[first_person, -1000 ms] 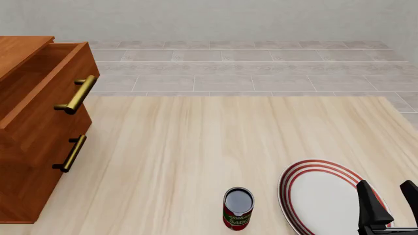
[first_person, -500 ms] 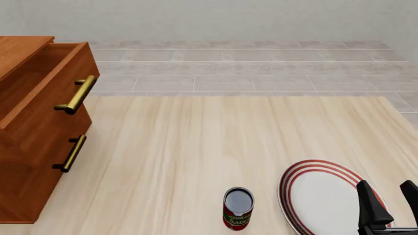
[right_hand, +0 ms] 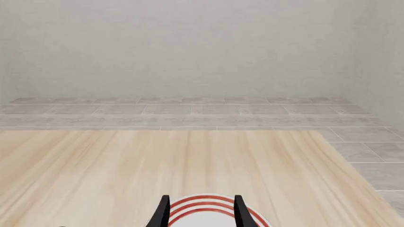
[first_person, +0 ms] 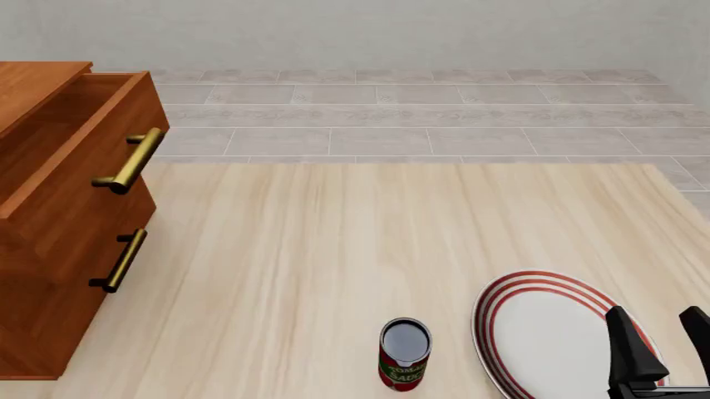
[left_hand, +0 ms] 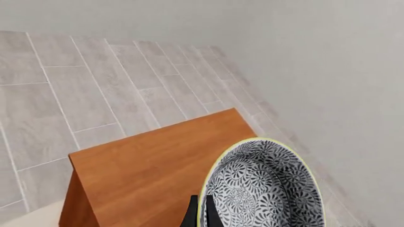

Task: Put the bowl on top of the cabinet.

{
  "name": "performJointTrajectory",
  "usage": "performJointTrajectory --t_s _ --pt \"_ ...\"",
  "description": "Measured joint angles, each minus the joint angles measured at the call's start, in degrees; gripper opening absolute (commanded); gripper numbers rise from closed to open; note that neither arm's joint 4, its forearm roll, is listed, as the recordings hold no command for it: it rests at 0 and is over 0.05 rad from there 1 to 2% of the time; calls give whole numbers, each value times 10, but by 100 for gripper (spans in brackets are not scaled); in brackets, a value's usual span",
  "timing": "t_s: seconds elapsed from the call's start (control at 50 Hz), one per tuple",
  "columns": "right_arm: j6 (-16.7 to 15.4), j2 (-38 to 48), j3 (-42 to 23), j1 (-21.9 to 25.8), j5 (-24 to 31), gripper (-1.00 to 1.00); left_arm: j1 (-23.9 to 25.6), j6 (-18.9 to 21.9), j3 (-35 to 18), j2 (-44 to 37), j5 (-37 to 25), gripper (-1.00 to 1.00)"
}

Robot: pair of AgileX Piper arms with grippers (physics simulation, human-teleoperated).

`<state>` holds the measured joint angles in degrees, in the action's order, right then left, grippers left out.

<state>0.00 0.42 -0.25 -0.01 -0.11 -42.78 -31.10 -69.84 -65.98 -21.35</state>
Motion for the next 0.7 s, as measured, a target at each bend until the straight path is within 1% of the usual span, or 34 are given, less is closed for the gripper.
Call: performJointTrajectory --t_s 0.46,0.7 --pt "0 3 1 6 -5 100 -11 16 8 -15 15 -100" --pt "0 26 2 6 -27 100 -17 29 13 -18 22 -100"
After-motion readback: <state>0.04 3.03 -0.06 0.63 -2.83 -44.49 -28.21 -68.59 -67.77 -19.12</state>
